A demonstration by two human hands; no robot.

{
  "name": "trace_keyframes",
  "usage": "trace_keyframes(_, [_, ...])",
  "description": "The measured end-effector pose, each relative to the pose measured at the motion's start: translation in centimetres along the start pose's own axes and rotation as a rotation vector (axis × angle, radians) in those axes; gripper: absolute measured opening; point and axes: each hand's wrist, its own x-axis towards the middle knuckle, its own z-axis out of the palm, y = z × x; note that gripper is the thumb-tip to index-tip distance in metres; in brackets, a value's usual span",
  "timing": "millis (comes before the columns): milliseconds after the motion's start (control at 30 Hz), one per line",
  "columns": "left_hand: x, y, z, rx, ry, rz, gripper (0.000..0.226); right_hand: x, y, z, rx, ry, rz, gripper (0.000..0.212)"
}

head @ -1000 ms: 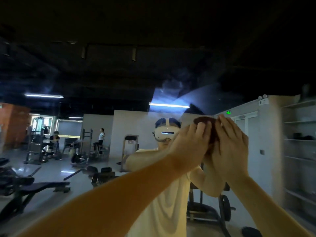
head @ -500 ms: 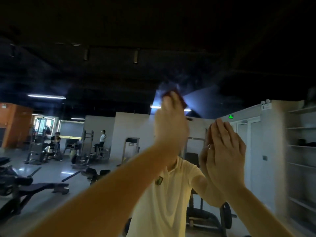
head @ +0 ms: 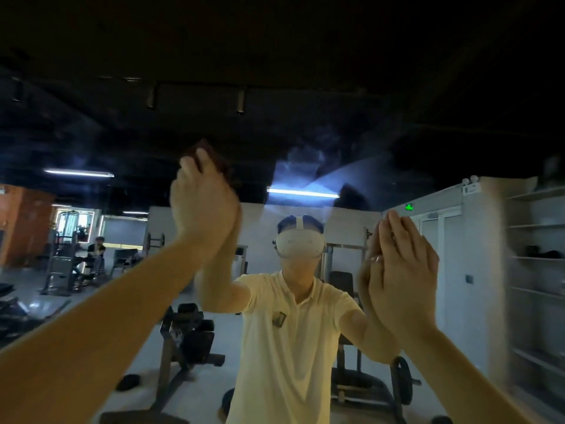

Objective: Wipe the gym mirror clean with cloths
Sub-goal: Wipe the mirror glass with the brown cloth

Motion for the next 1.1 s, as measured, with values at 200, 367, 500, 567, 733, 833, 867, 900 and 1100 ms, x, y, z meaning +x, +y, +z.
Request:
trace_keyframes(200, [-6.1,14.9,0.1,-0.318,-0.108,0.259,0.059,0.4,-0.6,-0.6,-0.099,-0.034,0.009,0.061])
trace_keyframes(367, [-9.6,10.4,1.5,-0.231,-0.073,0.766,0.072,1.1,-1.2,-1.5,-0.081,-0.066,0.052,0.066])
trace_keyframes(500, [-6.4,-1.6,1.2,-0.090,-0.003,0.547,0.082,0.6,-1.6,-1.2,-0.114,-0.069,0.061,0.062])
trace_keyframes(567, [-5.3,-6.7,0.6,-0.058,-0.046,0.345,0.071,0.2,-1.7,-0.6,-0.124,-0.082,0.076,0.064])
trace_keyframes(733, [-8.3,-4.6,0.5,-0.182,-0.072,-0.043,0.064,-1.2,-1.9,0.3,-0.093,-0.169,0.051,0.066])
trace_keyframes(833, [-12.1,3.2,1.0,-0.276,-0.091,0.105,0.071,-1.7,-1.3,0.5,-0.101,-0.194,-0.007,0.065])
trace_keyframes(867, [-13.5,5.6,1.2,-0.330,-0.105,0.142,0.069,-1.9,-1.0,0.1,-0.099,-0.200,-0.033,0.064])
trace_keyframes(900, [-14.9,7.6,1.4,-0.372,-0.113,0.186,0.067,-2.1,-0.9,-0.5,-0.092,-0.198,-0.067,0.063])
trace_keyframes(1100, [-20.1,8.2,1.7,-0.240,-0.278,0.837,0.068,-4.4,-2.2,-2.5,0.025,-0.137,-0.018,0.064])
